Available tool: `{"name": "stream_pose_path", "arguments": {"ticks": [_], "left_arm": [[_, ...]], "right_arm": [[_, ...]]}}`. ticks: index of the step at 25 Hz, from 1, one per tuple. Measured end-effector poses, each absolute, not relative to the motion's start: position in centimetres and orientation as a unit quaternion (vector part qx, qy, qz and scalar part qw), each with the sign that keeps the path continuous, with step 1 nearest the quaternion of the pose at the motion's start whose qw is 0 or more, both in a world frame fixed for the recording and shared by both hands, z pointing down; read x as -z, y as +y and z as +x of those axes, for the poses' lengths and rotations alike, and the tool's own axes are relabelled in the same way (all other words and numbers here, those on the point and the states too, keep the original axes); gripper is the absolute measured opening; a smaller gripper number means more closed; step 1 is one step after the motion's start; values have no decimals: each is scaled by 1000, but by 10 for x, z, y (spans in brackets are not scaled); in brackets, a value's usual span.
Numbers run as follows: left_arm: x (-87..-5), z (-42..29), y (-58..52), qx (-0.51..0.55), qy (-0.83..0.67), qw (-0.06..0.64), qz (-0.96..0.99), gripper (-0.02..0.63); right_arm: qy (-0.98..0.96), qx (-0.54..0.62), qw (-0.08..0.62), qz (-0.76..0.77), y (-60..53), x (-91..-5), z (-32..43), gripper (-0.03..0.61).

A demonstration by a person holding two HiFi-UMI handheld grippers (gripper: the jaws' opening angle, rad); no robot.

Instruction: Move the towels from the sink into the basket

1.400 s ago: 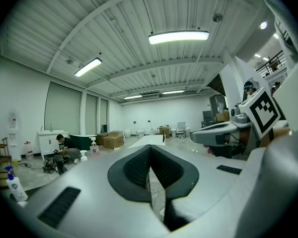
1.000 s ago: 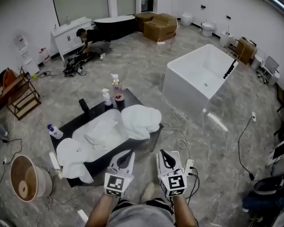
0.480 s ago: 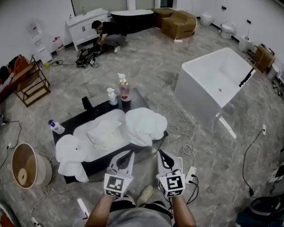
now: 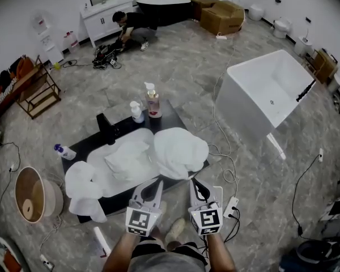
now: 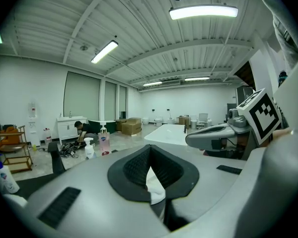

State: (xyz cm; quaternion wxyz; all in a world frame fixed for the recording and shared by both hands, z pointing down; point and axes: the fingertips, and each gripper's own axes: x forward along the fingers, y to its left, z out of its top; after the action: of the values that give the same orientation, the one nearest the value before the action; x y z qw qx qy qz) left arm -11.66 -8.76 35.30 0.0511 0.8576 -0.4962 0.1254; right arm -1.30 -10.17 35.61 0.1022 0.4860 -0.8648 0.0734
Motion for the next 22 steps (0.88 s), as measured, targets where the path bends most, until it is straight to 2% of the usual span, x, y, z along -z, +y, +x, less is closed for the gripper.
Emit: {"name": "stream_pose_path", "arguments": {"ticks": [18,19,20,22], "left_arm": [[-439,-157,-199,-162,-448,112,872,9],[-441,-158,-202,-163,-446,114,873,9],[-443,-159,-205,-164,-444,115,874,9],[-448,-160,-209,-166,-438,118,876,9]], "right_arm": [[-825,-135,155,526,-209,-451,-49,4],[-825,-138,157,525,-211,-454,-51,87],[-825,-138,160,525,-213,-456,-53,120],[-820,-132,164,532,-216,-458,-56,138]]}}
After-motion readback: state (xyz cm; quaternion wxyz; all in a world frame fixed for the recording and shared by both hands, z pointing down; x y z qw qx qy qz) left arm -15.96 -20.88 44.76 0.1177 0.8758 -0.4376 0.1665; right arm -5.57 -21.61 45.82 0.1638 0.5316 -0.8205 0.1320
